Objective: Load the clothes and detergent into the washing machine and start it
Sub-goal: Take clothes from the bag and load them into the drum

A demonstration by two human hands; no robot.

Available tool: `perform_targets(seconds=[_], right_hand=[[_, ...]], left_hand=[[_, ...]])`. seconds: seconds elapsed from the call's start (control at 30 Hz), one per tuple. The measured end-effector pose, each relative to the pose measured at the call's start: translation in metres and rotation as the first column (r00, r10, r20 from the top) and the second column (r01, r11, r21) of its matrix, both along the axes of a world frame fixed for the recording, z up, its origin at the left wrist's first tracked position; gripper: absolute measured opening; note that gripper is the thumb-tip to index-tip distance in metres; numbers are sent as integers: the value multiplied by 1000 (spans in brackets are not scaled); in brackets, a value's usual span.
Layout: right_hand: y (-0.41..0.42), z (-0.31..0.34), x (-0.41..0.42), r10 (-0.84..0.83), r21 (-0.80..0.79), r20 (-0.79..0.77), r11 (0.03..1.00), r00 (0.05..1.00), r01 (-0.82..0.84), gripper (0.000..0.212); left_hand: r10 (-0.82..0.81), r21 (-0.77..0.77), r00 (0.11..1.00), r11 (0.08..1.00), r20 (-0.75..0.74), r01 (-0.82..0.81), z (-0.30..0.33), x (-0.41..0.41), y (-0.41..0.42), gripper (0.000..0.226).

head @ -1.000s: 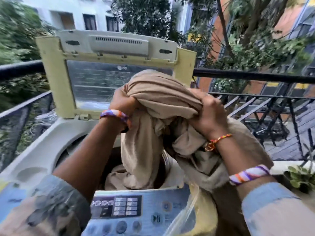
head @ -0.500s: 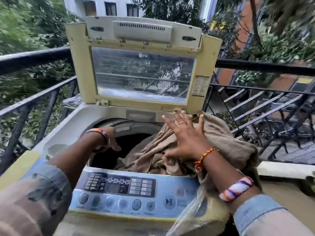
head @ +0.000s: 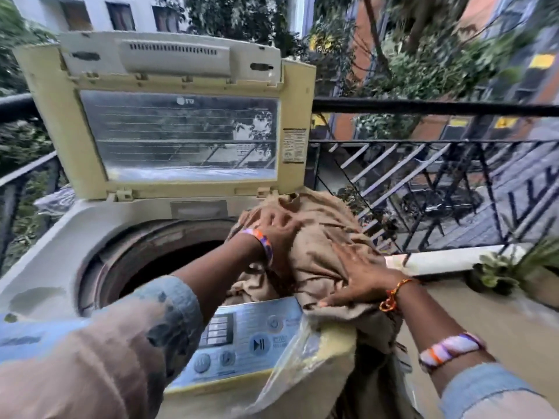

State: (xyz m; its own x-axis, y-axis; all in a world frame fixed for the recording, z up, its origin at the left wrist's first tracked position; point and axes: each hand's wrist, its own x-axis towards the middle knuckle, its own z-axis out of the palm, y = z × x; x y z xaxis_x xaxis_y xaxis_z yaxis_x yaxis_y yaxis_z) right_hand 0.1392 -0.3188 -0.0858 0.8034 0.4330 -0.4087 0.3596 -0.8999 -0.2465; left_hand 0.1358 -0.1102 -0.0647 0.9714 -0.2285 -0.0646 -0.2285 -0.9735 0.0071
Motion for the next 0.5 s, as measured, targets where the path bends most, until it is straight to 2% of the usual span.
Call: perform_targets(seconds=[0.07, 0.13, 0.2, 0.27, 0.33, 0.43, 0.5], right_hand=[[-2, -11, -5, -35, 113, 0, 993, 999, 35, 124], [-5, -13, -10, -61, 258, 60, 965, 996, 43, 115], [-9, -13, -18, -128, 430, 126, 901, 984, 62, 112], [-16, -16, -28, -246, 500, 176, 856, 953, 129, 116], [-27, -17, -35, -361, 519, 214, 829, 908, 207, 123], [-40, -12, -36, -465, 543, 200, 785, 862, 298, 127], [-36, -8, -33, -461, 590, 200, 762, 865, 269, 124]], left_hand=[[-29, -150, 999, 988, 22, 32, -10, -2, -6, 97], [-2, -290, 993, 956, 121, 38, -16, -8, -12, 62], [45, -319, 975, 947, 216, 27, -20, -16, -18, 44], [116, -402, 959, 916, 258, -3, -19, -19, -19, 32], [231, -605, 936, 796, 265, -24, -10, -17, -12, 27], [412, -839, 881, 543, 231, -34, 6, -6, -1, 18], [446, -944, 880, 331, 162, 6, 15, -3, 3, 16]])
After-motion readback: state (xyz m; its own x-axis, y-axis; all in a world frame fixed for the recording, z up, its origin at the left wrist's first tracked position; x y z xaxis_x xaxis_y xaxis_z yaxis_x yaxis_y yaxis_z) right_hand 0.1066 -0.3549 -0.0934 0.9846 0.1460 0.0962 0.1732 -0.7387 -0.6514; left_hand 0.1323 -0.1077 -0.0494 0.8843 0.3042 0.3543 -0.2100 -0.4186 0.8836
